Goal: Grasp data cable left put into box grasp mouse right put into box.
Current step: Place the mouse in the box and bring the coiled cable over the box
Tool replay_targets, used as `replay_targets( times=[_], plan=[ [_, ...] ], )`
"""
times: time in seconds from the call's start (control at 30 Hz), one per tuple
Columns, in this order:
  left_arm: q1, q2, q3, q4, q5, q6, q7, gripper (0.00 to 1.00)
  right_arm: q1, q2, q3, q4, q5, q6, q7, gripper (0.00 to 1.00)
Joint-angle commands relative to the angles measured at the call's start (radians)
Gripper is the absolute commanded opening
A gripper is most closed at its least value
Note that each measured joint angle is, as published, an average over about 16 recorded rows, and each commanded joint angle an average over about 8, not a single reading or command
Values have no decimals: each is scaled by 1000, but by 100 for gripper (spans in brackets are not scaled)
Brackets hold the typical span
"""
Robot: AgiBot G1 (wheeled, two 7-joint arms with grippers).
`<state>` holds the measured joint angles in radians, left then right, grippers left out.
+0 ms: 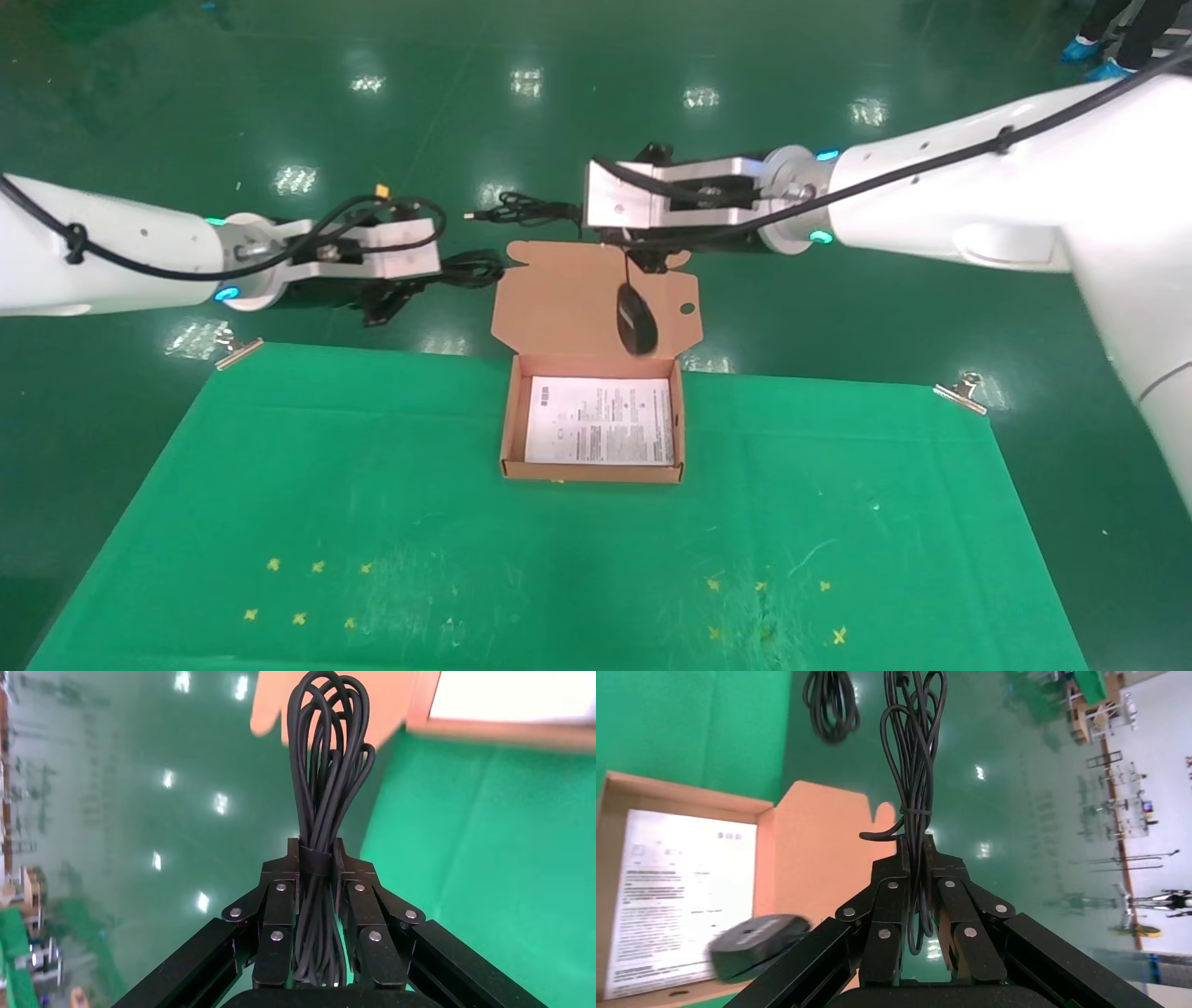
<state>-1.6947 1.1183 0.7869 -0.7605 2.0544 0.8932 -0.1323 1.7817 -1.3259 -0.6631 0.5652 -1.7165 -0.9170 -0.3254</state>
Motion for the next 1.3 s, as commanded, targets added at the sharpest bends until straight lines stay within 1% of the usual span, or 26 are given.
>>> replay_targets(
  times=[0.03,0.3,0.53,0.73,1.0,1.3],
  plan=[
    [3,-8,6,-4,15,2,-9,0,-5,-5,-2,-11,1,1,-5,0],
    [12,-41,32,-23,124,18,-122,0,-56,-25,-32,-19,31,-13,-9,0],
    [19,-50,46,-55,193,30,-206,0,-88,-35,-92,-15,67,15,-4,0],
    [28,-58,49,-89,211,38,-237,0,-101,-39,-156,-18,121,40,12,0],
    [34,-64,50,-112,223,44,-258,0,-118,-41,-230,-20,226,69,31,0],
    [37,-67,50,-123,228,47,-267,0,-157,-42,-296,-100,347,143,99,0]
  ],
)
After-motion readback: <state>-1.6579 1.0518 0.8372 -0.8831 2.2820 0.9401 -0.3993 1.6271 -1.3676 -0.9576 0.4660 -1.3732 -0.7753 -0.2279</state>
